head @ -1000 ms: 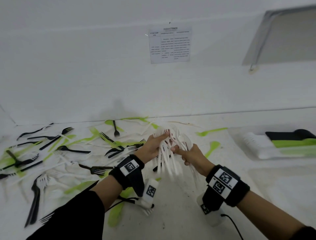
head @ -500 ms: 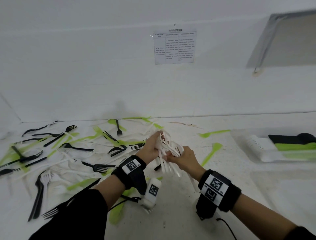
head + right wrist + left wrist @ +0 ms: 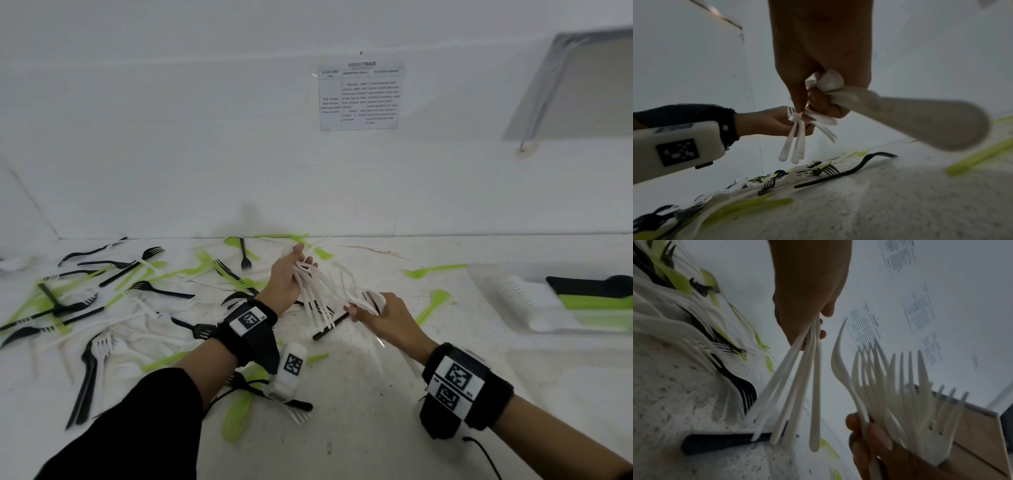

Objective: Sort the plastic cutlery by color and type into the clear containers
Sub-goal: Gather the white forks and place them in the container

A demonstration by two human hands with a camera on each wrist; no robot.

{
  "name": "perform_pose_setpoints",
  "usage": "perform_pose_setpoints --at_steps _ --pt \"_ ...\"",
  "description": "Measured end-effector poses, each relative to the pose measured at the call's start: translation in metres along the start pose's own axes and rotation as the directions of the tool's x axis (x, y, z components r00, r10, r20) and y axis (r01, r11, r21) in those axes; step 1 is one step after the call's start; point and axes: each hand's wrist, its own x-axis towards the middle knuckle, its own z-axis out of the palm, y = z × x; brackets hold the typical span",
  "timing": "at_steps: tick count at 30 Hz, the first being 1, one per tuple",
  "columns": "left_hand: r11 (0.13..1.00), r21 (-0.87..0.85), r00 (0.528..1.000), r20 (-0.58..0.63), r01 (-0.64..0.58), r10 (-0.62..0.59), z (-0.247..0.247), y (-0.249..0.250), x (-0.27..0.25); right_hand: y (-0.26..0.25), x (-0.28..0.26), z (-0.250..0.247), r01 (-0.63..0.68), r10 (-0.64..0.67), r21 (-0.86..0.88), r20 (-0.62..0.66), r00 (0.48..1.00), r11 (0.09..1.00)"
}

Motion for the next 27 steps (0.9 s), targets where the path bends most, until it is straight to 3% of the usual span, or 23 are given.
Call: perform_pose_setpoints --at_steps 5,10,17,27 --pt "0.989 0.147 0.995 0.090 0.033 -0.046 -0.001 -0.011 -0.010 -0.002 0.013 -0.003 -0.103 0.120 0.120 -0.146 0.982 0.987" --pt "0.945 0.324 0.978 0.204 -0.035 -0.034 0.012 -0.024 -0.027 -0.012 0.022 0.005 -0.111 0.119 0.113 -0.064 0.991 0.987" --pt "0.946 0.323 0.972 0.231 -0.028 -0.050 0.013 -0.024 -0.032 -0.016 0.017 0.010 -0.149 0.156 0.216 -0.013 0.988 0.965" --pt "0.981 0.191 0.995 0.101 0.004 -0.024 0.010 -0.029 -0.028 -0.010 0.013 0.006 -0.128 0.172 0.292 -0.128 0.977 0.948"
